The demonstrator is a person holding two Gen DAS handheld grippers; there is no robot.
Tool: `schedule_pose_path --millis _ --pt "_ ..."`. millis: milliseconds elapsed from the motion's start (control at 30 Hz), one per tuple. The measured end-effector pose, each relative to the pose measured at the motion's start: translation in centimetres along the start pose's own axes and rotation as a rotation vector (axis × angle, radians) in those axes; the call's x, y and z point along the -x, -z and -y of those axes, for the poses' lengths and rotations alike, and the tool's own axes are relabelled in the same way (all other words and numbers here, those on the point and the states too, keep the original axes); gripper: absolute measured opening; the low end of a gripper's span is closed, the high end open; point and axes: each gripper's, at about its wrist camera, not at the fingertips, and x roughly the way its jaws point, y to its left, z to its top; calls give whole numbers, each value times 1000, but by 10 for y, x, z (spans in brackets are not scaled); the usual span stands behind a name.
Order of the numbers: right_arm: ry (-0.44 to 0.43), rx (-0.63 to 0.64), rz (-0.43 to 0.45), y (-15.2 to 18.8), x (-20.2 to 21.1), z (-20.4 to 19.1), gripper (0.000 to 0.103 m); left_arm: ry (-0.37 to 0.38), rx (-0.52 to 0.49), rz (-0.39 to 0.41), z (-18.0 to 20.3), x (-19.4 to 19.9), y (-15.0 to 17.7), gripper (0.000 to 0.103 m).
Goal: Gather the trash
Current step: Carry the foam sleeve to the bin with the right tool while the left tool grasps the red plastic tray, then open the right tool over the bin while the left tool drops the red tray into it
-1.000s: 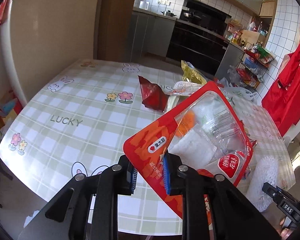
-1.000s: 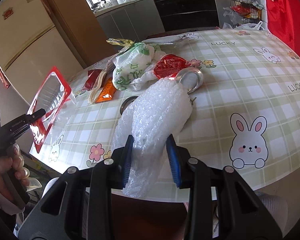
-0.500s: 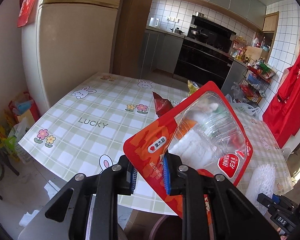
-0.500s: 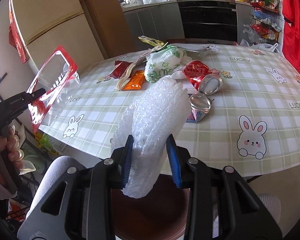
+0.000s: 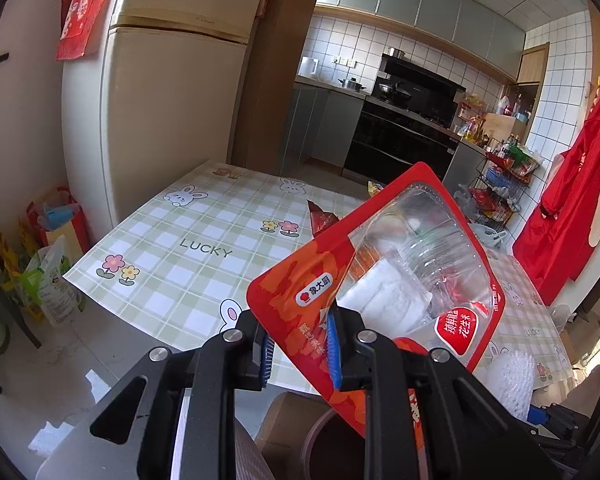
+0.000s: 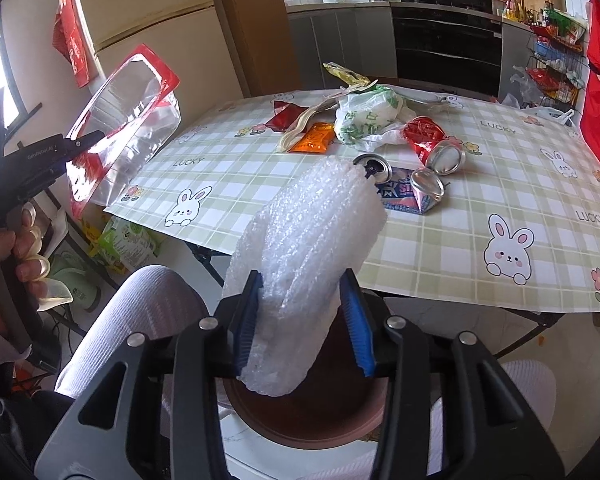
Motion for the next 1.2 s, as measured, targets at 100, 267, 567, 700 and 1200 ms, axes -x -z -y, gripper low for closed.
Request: schedule_pose_path --millis 100,267,567,700,1200 --pt "-11 6 6 0 1 -2 49 5 -11 0 2 1 2 21" --pt "-22 6 -3 -1 -5 -2 61 4 -20 -10 4 -5 5 21" --pt "90 -86 133 -6 2 18 94 -4 -105 -28 24 -19 15 22" --pt "163 -141 219 -7 12 33 97 14 -174 -51 42 -25 28 22" --pt "223 -276 250 7 13 72 97 139 -343 -229 100 -54 73 24"
